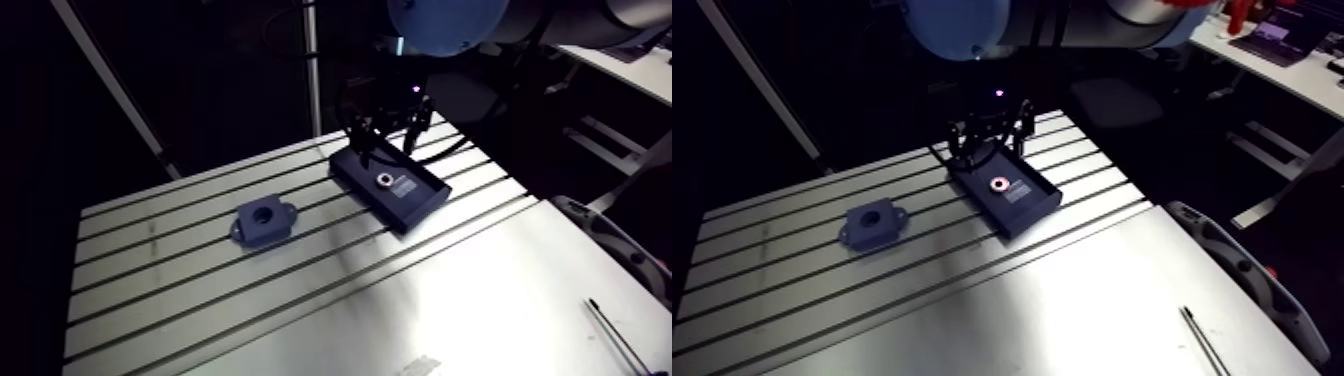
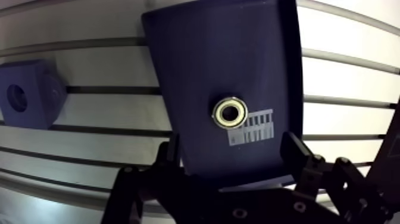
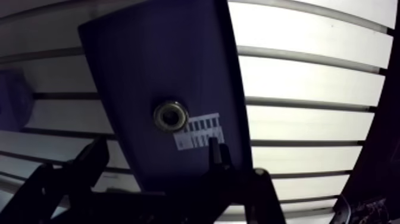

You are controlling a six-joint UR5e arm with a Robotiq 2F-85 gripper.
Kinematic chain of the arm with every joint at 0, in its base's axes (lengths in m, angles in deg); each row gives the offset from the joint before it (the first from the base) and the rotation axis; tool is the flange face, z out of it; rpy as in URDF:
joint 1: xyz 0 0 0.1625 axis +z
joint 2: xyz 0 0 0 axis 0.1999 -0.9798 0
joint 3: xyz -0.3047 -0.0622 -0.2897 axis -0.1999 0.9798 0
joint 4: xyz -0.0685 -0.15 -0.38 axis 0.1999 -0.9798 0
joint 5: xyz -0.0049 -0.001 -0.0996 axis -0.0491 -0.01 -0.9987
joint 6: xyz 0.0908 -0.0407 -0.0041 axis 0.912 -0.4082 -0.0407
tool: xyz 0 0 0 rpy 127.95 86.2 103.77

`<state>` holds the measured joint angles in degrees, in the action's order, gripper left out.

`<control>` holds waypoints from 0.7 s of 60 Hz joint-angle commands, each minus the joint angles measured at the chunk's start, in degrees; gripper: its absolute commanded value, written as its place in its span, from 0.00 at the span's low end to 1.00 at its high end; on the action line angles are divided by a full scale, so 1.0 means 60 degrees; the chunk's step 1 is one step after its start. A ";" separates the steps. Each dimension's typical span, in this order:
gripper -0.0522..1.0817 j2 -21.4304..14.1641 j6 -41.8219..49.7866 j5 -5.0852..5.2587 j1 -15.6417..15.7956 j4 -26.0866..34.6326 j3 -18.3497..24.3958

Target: Pick up the bearing and press it into the housing until flush.

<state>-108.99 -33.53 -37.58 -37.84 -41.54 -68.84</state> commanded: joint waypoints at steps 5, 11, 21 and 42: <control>0.27 0.0330 0.0113 -0.0072 0.0003 -0.0155 -0.0003; 0.28 0.0335 0.0113 -0.0089 0.0003 -0.0349 -0.0003; 0.31 0.0349 0.0115 -0.0089 0.0003 -0.0401 -0.0030; 0.35 0.0466 0.0143 -0.0089 0.0018 -0.0458 -0.0035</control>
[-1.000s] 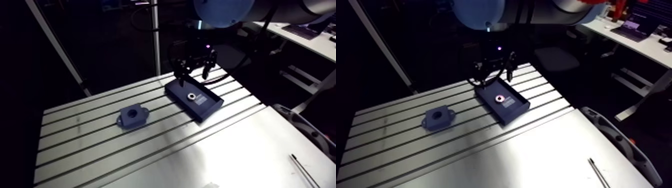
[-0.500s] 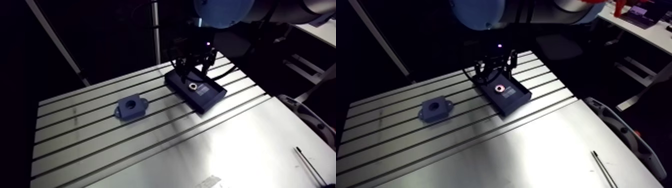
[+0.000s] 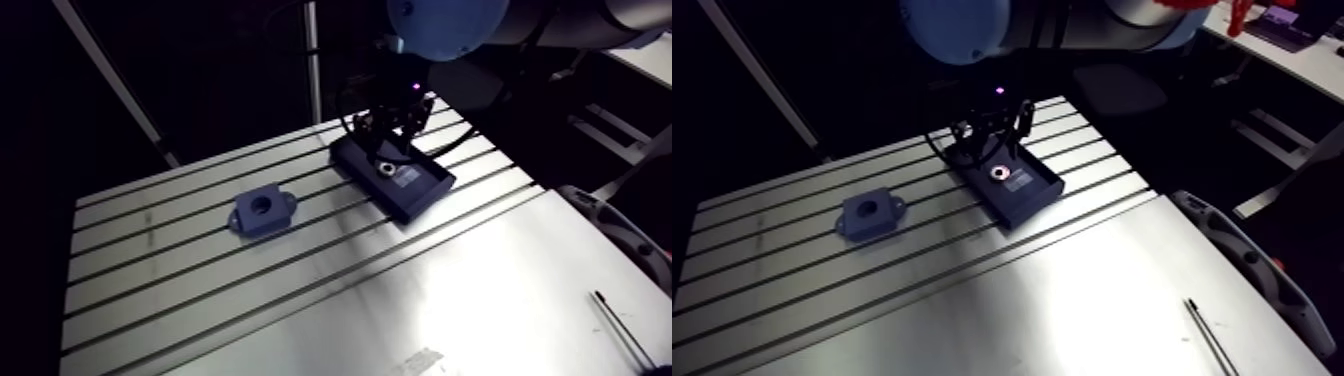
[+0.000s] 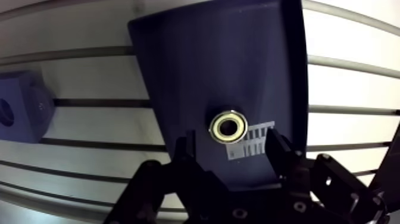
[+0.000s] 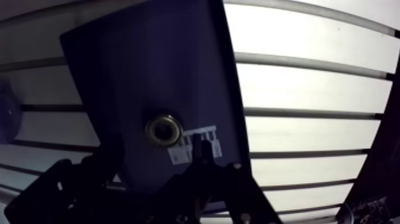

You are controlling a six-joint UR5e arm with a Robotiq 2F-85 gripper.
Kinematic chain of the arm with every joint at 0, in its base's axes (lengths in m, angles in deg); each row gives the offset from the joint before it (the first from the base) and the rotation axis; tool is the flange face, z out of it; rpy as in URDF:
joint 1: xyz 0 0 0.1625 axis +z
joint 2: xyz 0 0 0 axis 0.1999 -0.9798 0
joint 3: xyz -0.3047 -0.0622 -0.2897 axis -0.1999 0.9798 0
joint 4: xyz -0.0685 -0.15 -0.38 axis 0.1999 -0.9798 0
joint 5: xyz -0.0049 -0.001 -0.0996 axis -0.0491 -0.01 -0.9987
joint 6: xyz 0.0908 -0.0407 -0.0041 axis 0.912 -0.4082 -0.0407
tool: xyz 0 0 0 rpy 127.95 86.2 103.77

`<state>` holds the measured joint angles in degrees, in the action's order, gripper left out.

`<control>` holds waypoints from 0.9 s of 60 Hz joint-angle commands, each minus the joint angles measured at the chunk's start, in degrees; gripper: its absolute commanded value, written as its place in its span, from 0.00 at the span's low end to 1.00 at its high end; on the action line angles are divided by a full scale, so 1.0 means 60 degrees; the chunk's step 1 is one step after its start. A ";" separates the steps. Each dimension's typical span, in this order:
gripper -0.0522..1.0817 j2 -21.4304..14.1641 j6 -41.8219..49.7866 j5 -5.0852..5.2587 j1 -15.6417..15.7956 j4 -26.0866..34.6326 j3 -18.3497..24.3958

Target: Pick up the bearing and press it into the housing until flush.

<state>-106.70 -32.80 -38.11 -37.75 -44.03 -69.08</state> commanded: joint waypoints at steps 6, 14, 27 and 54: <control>0.35 0.0099 0.0022 -0.0001 0.0018 -0.0127 -0.0007; 0.35 0.0126 0.0022 -0.0001 0.0018 -0.0161 -0.0022; 0.35 0.0216 0.0022 -0.0001 0.0018 -0.0219 -0.0022; 0.35 0.0290 0.0022 -0.0045 0.0018 -0.0220 0.0007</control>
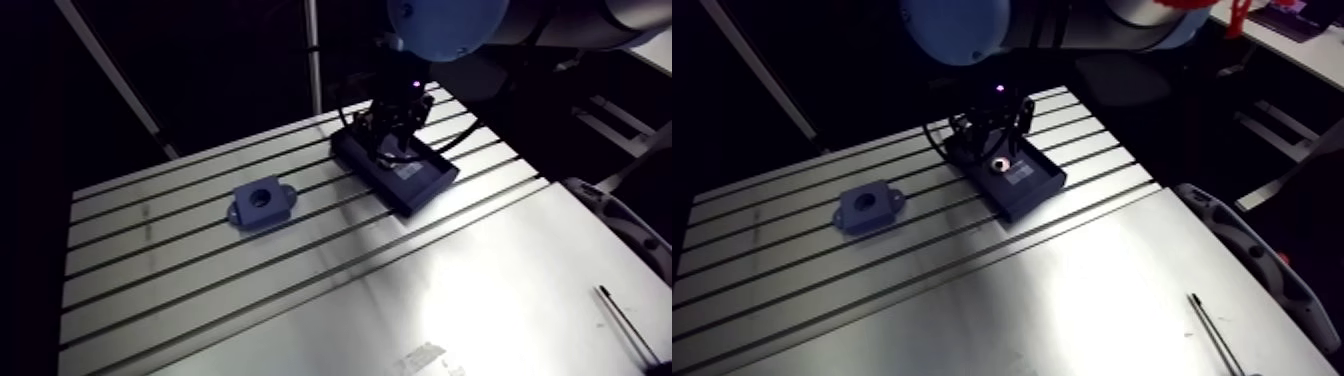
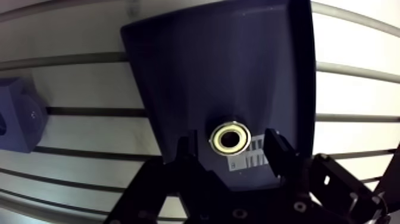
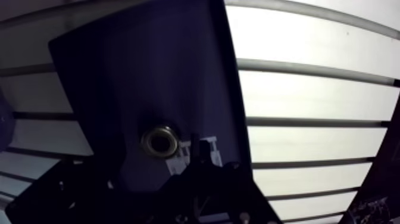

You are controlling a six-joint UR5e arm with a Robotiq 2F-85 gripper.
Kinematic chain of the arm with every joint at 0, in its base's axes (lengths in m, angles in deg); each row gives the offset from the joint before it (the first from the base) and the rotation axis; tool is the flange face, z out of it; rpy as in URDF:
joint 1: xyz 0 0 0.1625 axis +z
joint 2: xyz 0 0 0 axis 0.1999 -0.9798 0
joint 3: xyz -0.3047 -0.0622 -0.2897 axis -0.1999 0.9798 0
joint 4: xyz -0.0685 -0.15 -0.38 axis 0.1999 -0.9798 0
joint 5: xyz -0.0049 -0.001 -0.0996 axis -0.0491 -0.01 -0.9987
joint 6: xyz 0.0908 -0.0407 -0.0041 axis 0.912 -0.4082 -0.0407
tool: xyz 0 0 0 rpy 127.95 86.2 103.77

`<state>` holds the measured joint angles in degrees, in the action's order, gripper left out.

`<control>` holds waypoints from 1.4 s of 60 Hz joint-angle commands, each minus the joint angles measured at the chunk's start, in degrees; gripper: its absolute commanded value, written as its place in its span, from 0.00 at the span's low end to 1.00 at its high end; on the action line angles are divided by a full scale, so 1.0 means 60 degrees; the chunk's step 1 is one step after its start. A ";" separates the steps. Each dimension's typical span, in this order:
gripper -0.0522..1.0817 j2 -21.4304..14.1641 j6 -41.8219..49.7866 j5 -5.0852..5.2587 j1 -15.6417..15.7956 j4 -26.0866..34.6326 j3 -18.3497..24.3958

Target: Pick up the bearing and press it into the housing until flush.

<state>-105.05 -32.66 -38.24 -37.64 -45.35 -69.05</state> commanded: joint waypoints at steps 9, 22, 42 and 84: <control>0.37 0.0028 0.0000 -0.0022 0.0001 0.0000 -0.0023; 0.38 0.0017 0.0014 -0.0024 0.0001 0.0000 -0.0025; 0.41 0.0044 0.0102 -0.0207 0.0001 0.0000 -0.0025; 0.41 0.0205 0.0217 -0.0228 0.0042 -0.0073 -0.0040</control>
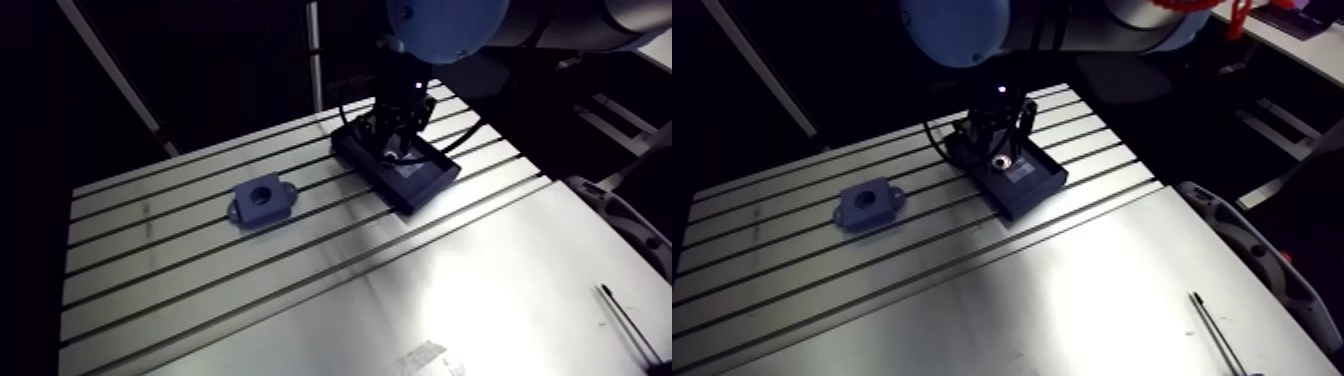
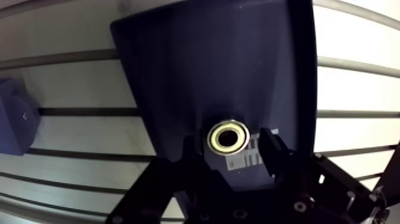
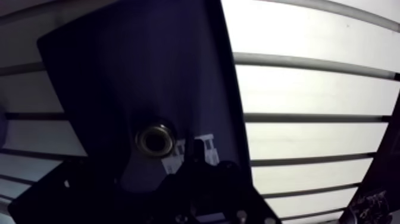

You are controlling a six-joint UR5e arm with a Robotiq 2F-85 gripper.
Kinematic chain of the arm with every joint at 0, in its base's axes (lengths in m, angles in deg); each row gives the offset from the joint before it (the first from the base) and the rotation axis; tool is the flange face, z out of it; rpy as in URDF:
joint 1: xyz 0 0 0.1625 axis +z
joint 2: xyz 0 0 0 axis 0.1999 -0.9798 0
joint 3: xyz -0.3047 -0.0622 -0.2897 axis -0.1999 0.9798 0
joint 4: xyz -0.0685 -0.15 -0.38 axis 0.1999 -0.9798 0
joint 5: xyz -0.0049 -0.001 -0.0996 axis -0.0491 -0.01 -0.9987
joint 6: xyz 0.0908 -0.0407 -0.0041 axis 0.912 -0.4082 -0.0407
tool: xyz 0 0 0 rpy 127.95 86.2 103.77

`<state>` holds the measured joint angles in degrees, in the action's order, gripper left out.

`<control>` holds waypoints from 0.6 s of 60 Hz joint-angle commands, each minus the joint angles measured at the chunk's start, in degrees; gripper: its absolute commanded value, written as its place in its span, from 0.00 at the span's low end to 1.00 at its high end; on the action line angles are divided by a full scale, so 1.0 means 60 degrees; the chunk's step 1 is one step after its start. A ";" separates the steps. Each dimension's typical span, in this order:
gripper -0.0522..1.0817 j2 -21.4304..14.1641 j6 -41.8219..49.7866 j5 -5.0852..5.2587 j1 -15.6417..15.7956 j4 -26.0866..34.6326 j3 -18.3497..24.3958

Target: Pick up the bearing and press it into the housing until flush.

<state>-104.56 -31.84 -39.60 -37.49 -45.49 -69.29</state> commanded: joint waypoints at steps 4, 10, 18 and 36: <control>0.41 0.0138 0.0095 -0.0002 0.0018 -0.0049 -0.0003; 0.41 0.0167 0.0126 -0.0002 0.0018 -0.0049 0.0011; 0.41 0.0155 0.0126 -0.0002 0.0018 -0.0049 0.0028; 0.41 0.0153 0.0112 -0.0002 0.0018 -0.0049 0.0029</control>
<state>-103.63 -31.15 -39.61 -37.38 -45.79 -68.96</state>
